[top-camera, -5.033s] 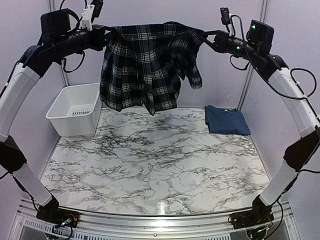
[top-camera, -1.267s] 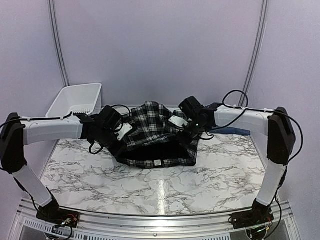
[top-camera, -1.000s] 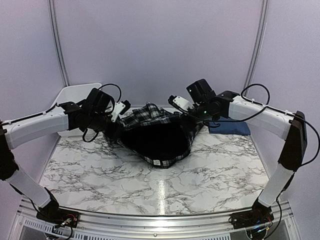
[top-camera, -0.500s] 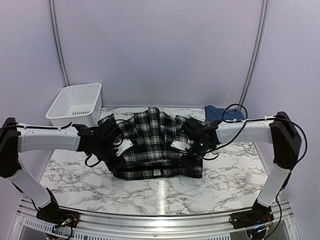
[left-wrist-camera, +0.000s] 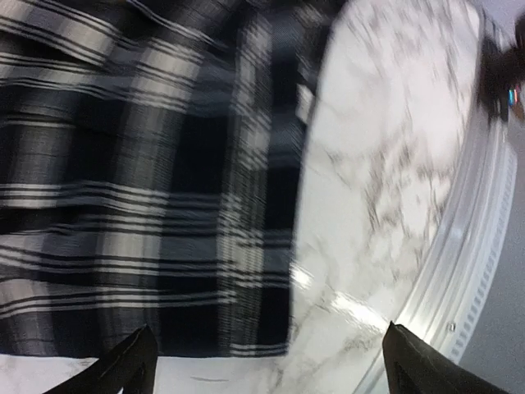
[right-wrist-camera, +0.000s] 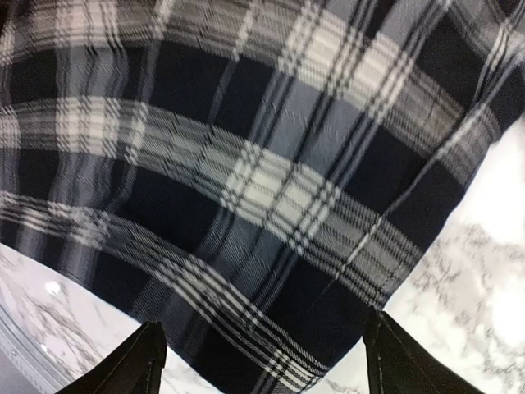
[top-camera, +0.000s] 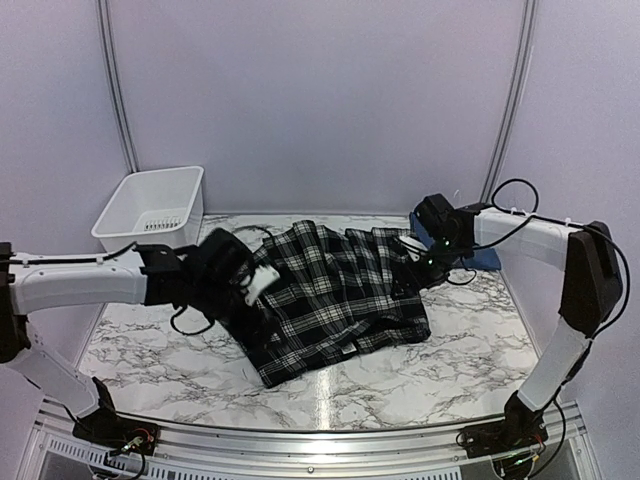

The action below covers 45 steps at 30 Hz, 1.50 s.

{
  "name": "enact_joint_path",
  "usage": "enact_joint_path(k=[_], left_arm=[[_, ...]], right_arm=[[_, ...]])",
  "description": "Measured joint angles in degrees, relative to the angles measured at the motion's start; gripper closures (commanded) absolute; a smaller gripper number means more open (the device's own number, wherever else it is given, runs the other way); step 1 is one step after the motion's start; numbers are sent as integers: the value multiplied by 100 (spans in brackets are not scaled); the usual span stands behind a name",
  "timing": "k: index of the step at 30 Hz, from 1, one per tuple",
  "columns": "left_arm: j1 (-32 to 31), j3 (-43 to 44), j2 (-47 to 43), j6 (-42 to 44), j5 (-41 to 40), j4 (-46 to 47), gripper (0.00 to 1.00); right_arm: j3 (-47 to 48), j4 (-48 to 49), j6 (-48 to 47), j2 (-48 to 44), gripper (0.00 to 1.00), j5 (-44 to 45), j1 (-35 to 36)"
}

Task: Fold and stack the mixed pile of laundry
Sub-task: Smooth out the flattened skirt at the center of the board.

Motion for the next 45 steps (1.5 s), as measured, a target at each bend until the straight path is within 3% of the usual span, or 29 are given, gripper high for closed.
enact_joint_path(k=[4, 8, 13, 18, 22, 25, 28, 31, 34, 36, 38, 39, 41, 45], left_arm=[[1394, 164, -682, -645, -365, 459, 1], [2404, 1019, -79, -898, -708, 612, 1], [2828, 2483, 1683, -975, -879, 503, 1], [2966, 4157, 3499, -931, -1099, 66, 4], [2968, 4507, 4262, -894, -999, -186, 22], [2949, 4052, 4334, -706, -658, -291, 34], [2846, 3289, 3860, -678, -304, -116, 43], [2444, 1941, 2957, -643, -13, 90, 45], [1484, 776, 2046, -713, 125, 81, 37], [509, 210, 1488, -817, 160, 83, 32], [-317, -251, 839, -1029, 339, 166, 20], [-424, -490, 470, -1165, 393, 232, 12], [-133, -962, -267, -1488, 352, 505, 2], [1384, -1891, -1478, -2426, 72, 1777, 1]], right_arm=[[820, 400, 317, -4, 24, -308, 83], [1523, 940, 715, 428, 28, -483, 299], [2632, 1209, 933, 1808, 29, -586, 841], [2618, 1250, 994, 2542, 31, -695, 1287], [1878, 1316, 927, 2553, 31, -737, 1399], [1394, 1530, 870, 2251, 32, -745, 1309], [874, 1641, 820, 1906, 32, -793, 1198], [330, 1650, 726, 1526, 32, -879, 988], [-76, 1547, 584, 1209, 33, -872, 638], [-199, 1427, 448, 1082, 33, -754, 363], [-201, 1322, 302, 1051, 34, -601, 170], [-181, 1270, 234, 1045, 35, -531, 101], [-103, 1150, 127, 1043, 34, -409, 35], [105, 944, 9, 970, 35, -374, 170]])
